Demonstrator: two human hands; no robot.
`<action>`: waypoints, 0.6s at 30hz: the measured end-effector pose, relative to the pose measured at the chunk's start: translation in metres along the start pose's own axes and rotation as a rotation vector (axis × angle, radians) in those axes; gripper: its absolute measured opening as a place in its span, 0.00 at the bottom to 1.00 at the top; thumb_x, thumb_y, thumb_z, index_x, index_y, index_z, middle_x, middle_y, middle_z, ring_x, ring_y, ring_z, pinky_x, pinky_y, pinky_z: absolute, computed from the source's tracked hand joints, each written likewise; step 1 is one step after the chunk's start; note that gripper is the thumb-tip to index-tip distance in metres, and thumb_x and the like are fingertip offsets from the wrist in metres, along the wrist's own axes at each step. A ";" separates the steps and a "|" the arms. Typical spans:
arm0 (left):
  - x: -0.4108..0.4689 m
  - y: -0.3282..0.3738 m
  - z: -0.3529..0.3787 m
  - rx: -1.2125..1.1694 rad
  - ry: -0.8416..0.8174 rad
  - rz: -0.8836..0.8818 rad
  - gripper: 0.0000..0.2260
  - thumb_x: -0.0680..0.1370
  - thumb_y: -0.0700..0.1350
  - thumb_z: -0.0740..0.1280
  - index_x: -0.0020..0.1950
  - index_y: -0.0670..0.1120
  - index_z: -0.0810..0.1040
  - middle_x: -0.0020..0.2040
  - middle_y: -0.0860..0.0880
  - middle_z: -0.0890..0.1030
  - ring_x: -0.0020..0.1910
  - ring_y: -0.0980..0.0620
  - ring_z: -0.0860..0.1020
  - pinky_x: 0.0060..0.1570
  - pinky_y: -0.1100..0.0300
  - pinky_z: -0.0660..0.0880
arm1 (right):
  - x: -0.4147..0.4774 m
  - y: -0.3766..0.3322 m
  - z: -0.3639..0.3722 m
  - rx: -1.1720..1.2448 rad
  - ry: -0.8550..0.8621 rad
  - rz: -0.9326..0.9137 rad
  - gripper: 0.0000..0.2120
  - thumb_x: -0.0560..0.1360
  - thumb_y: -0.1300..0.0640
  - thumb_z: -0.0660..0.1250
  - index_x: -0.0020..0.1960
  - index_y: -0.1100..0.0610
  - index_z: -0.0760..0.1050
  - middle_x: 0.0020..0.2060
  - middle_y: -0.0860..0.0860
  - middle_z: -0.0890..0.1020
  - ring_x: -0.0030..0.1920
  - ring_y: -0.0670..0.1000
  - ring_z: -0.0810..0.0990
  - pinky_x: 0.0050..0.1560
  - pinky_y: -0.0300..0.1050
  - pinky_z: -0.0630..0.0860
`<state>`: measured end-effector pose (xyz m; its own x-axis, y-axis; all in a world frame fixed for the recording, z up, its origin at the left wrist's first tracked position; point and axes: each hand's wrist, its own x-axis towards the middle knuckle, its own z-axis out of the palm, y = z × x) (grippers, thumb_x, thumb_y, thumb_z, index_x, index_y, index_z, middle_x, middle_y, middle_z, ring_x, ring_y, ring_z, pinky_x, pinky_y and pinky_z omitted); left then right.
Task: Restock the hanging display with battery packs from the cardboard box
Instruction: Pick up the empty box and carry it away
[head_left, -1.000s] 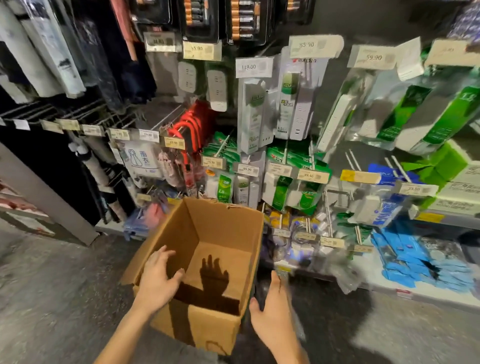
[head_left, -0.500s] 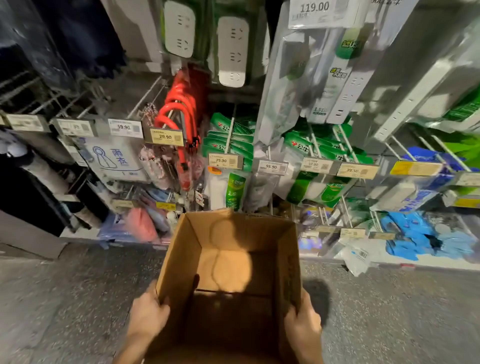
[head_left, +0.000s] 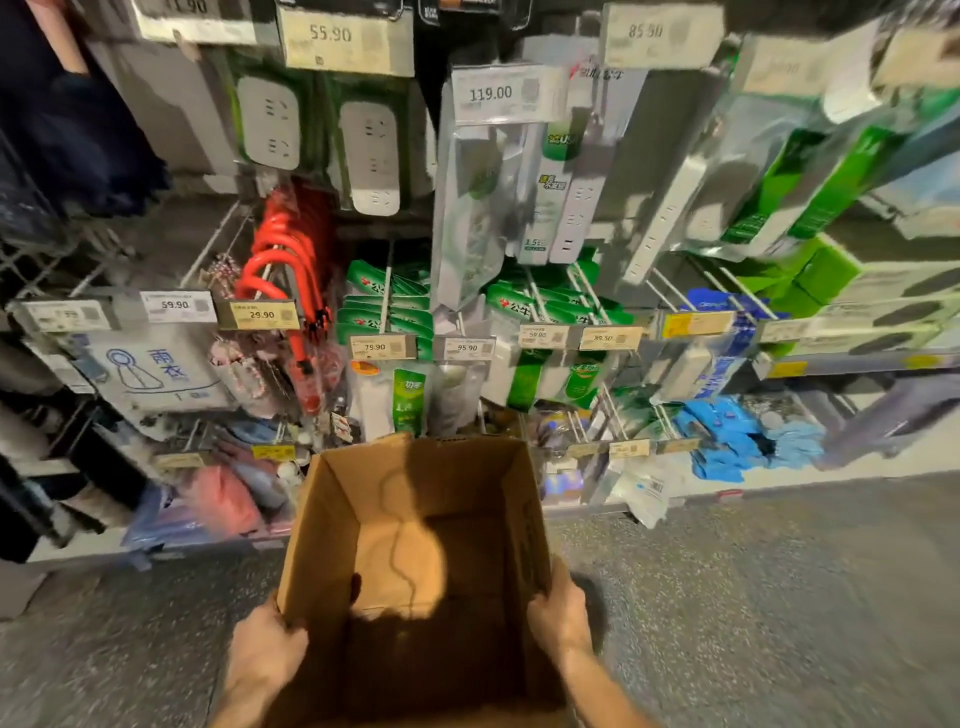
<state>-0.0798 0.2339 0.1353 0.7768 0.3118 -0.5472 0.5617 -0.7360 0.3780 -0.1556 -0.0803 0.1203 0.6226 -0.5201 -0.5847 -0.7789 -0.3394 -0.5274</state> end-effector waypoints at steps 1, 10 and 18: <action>-0.006 0.002 -0.002 0.008 -0.002 0.008 0.17 0.75 0.39 0.70 0.64 0.40 0.81 0.56 0.36 0.84 0.57 0.36 0.82 0.60 0.48 0.77 | 0.002 0.009 0.000 0.020 -0.004 -0.014 0.23 0.73 0.66 0.59 0.64 0.48 0.72 0.48 0.53 0.84 0.55 0.59 0.83 0.59 0.48 0.79; -0.065 0.039 0.008 0.086 -0.030 0.261 0.19 0.75 0.40 0.68 0.66 0.42 0.78 0.59 0.37 0.82 0.61 0.38 0.80 0.62 0.49 0.76 | -0.062 0.053 -0.081 0.166 0.144 -0.034 0.20 0.77 0.61 0.59 0.67 0.51 0.71 0.51 0.51 0.81 0.51 0.52 0.79 0.58 0.50 0.75; -0.180 0.119 0.052 0.211 -0.056 0.663 0.17 0.73 0.42 0.66 0.61 0.42 0.79 0.57 0.36 0.84 0.57 0.36 0.81 0.55 0.50 0.77 | -0.150 0.151 -0.188 0.367 0.334 -0.002 0.13 0.78 0.60 0.65 0.61 0.50 0.69 0.54 0.52 0.78 0.60 0.56 0.78 0.65 0.50 0.74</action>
<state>-0.1676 0.0590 0.2403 0.9175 -0.2713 -0.2909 -0.0979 -0.8628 0.4960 -0.3813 -0.2009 0.2441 0.5188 -0.7628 -0.3860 -0.6625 -0.0733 -0.7455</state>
